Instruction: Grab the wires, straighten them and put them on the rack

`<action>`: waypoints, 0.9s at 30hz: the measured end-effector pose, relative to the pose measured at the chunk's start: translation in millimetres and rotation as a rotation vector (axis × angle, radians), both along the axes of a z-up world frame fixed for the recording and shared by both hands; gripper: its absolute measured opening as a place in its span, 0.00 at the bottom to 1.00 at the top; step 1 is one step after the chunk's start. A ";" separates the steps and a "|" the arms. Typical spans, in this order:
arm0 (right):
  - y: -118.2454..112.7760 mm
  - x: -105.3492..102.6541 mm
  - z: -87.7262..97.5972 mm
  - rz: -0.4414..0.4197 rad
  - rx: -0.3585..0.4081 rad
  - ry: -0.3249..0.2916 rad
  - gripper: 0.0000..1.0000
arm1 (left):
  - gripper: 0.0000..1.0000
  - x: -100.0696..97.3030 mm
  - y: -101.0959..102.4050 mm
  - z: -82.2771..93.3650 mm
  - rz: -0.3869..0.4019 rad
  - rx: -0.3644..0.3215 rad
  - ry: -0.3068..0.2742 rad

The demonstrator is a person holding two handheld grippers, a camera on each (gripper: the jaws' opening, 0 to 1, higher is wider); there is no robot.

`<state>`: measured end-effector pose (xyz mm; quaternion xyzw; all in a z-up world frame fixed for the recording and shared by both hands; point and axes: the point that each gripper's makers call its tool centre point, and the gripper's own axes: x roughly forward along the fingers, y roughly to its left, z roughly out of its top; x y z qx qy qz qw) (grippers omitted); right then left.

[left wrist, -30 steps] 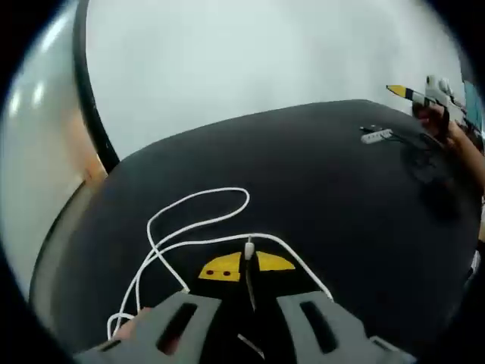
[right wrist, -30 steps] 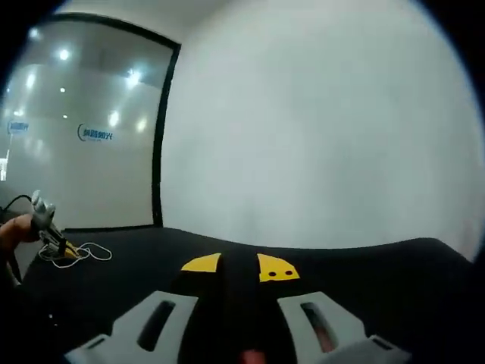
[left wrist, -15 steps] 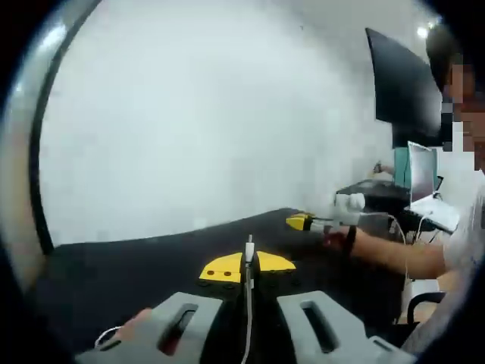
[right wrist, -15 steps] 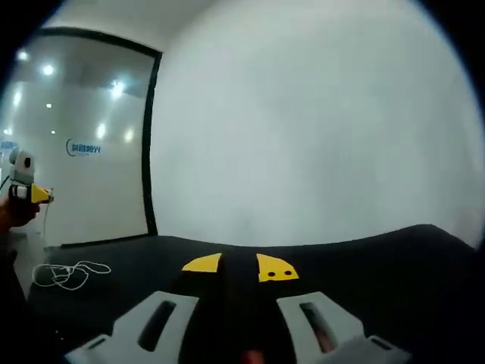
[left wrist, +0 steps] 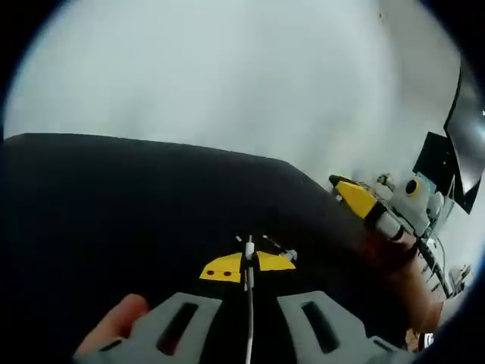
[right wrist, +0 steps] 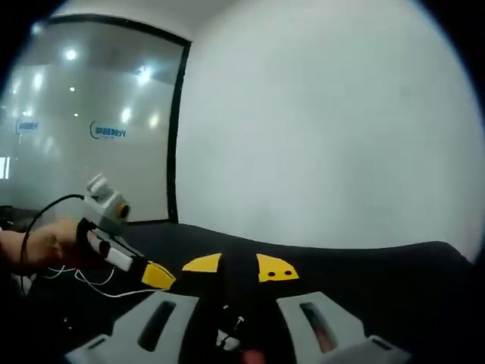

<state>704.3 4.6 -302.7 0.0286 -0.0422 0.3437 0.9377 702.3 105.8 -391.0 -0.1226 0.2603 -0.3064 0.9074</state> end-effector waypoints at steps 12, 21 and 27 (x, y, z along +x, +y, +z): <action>-3.3 7.6 -12.7 -0.023 -0.003 0.056 0.13 | 0.02 12.9 8.1 -19.4 0.134 -0.058 0.033; 13.8 3.9 -28.0 0.022 -0.040 0.095 0.13 | 0.13 3.6 3.4 -26.2 0.145 -0.127 0.084; 20.1 -0.6 -35.0 0.041 -0.061 0.103 0.10 | 0.17 -18.1 19.2 12.0 0.127 -0.145 -0.040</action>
